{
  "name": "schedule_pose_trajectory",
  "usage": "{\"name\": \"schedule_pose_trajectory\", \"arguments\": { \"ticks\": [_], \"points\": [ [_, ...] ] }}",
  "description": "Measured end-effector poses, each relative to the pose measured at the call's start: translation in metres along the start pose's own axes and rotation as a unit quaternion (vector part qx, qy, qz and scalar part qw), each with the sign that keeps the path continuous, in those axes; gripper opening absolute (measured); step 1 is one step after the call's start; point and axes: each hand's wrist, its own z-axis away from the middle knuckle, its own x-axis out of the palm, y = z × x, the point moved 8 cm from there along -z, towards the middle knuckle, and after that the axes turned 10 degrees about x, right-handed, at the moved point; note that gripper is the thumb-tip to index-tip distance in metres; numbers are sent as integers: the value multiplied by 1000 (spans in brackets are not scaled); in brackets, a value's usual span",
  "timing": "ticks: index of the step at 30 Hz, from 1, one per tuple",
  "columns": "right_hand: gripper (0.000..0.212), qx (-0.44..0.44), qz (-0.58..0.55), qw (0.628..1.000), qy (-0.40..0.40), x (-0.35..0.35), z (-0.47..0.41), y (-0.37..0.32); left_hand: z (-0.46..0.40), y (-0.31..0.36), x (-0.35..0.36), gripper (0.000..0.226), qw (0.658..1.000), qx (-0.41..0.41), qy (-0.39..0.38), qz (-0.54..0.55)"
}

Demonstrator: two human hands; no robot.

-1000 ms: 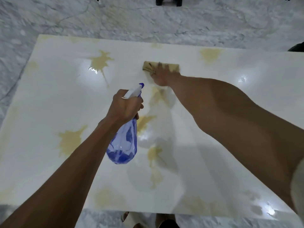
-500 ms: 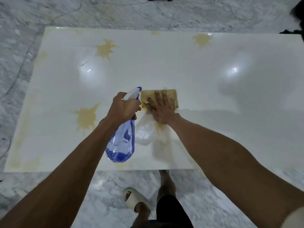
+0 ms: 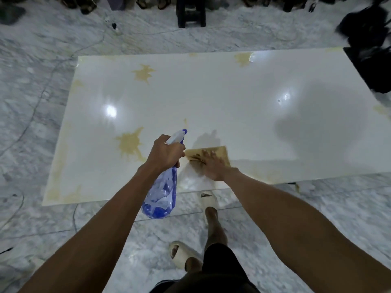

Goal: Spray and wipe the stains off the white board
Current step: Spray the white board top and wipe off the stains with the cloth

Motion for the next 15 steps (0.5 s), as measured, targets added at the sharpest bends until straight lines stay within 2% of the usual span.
{"name": "schedule_pose_trajectory", "arguments": {
  "ticks": [2, 4, 6, 8, 11, 13, 15],
  "points": [
    [52, -17, -146, 989, -1, -33, 11, -12, 7, 5, -10, 37, 1000, 8, 4, -8],
    [43, -5, -320, 946, 41, -62, 29, -14, 15, 14, -17, 40, 1000, 21, 3, -15],
    [43, 30, -512, 855, 76, -84, 45, -8, 21, 23, -25, 41, 999, 31, 5, -16],
    [46, 1, -644, 762, 67, -98, 57, -11, 27, 35, -31, 46, 999, 39, 7, -13],
    [49, -66, -767, 639, -9, -115, 75, -35, 35, 53, -36, 45, 999, 48, 0, -2],
    [52, -92, -798, 595, -30, -121, 84, -48, 39, 63, -39, 32, 999, 50, -2, -12],
    [56, -116, -805, 580, -52, -125, 92, -61, 43, 72, -42, 21, 998, 50, 1, -33]
  ]
}}
